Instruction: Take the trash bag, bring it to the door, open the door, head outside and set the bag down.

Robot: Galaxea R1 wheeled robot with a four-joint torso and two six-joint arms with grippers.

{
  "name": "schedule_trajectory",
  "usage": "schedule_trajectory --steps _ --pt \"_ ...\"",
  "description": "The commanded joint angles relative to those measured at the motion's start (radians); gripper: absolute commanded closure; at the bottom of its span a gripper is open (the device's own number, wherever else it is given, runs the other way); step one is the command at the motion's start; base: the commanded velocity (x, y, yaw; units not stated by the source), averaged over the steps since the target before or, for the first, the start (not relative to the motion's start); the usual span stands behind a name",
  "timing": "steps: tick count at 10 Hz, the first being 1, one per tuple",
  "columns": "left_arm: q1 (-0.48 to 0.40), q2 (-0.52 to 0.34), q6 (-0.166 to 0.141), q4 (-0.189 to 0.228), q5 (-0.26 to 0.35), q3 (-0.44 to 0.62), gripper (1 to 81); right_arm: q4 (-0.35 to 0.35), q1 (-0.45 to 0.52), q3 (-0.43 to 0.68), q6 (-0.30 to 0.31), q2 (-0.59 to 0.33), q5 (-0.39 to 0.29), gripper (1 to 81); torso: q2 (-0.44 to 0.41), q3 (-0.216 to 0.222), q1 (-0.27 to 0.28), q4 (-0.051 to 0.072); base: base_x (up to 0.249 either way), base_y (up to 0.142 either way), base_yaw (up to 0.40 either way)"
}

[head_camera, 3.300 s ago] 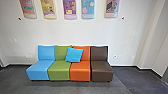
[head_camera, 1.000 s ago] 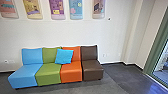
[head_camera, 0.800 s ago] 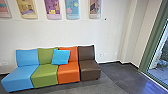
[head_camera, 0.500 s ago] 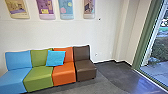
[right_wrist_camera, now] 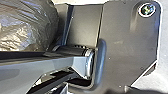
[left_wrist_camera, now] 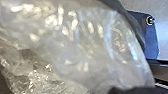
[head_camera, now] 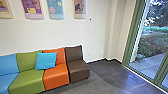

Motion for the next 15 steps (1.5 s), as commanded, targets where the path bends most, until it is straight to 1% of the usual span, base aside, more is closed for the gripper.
schedule_trajectory --steps 1,3,4,5,6,15 --pt "-0.053 -0.007 -0.002 0.002 0.061 0.001 81.1 -0.018 0.041 -0.011 0.005 0.027 -0.073 1.0 0.000 0.000 0.000 0.000 0.000 0.000 -0.239" --pt "-0.052 -0.007 -0.002 -0.004 0.059 0.003 81.1 -0.015 0.037 -0.013 0.014 0.028 -0.064 1.0 0.000 0.000 0.000 0.000 0.000 0.000 -0.239" --pt "-0.049 -0.007 -0.002 -0.007 0.050 0.003 81.1 0.011 0.035 -0.009 0.024 0.030 -0.062 1.0 0.000 0.000 0.000 0.000 0.000 0.000 -0.238" --pt "-0.046 -0.007 -0.004 -0.009 0.020 0.004 81.1 0.052 0.027 -0.012 0.024 0.030 -0.056 1.0 0.000 0.000 0.000 0.000 0.000 0.000 -0.239" --pt "-0.044 -0.007 -0.004 -0.009 0.007 0.004 81.1 0.071 0.023 -0.009 0.024 0.028 -0.032 1.0 0.000 0.000 0.000 0.000 0.000 0.000 -0.238" --pt "-0.044 -0.001 -0.004 0.002 0.009 0.006 81.1 0.063 0.020 -0.004 0.016 0.044 -0.025 1.0 0.000 0.000 0.000 0.000 0.000 0.000 -0.269"
